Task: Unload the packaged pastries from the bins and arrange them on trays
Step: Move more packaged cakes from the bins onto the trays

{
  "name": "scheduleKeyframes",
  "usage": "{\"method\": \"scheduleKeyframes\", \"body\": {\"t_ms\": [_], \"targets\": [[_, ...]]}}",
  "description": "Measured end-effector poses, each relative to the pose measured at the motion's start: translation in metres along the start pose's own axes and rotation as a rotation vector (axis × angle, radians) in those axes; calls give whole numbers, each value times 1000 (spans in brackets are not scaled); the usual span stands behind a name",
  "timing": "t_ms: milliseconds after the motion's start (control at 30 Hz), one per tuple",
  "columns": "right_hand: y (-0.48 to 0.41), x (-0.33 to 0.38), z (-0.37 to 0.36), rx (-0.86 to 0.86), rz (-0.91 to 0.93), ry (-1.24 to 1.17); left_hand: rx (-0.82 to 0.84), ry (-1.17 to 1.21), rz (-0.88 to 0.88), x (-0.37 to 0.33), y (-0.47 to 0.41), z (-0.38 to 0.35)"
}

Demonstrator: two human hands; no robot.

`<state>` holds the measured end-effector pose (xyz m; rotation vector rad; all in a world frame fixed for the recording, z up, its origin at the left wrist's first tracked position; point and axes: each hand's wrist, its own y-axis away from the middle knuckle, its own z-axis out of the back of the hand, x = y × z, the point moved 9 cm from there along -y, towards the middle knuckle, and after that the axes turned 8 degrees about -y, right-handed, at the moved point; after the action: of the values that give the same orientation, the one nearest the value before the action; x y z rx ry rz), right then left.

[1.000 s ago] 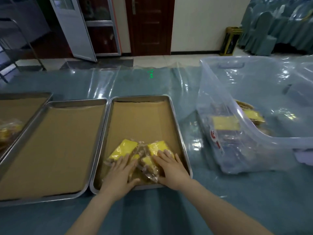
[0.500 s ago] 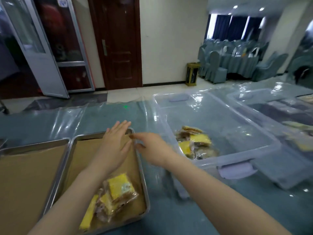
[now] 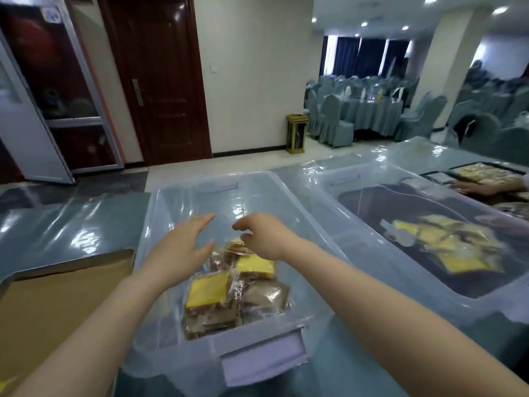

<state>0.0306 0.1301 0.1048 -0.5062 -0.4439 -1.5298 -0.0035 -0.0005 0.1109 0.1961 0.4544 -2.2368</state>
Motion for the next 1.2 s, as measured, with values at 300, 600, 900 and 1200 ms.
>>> {"method": "scheduleKeyframes", "body": {"t_ms": [300, 600, 900, 1200], "targets": [[-81, -65, 10, 138, -56, 120, 303, -92, 167, 2, -80, -72], [-130, -133, -73, 278, -277, 133, 451, -39, 347, 48, -70, -141], [-127, -153, -127, 249, -292, 182, 710, -39, 314, 82, -28, -187], [-130, -155, -127, 220, -298, 180, 771, -394, 255, 87, -33, -199]]}}
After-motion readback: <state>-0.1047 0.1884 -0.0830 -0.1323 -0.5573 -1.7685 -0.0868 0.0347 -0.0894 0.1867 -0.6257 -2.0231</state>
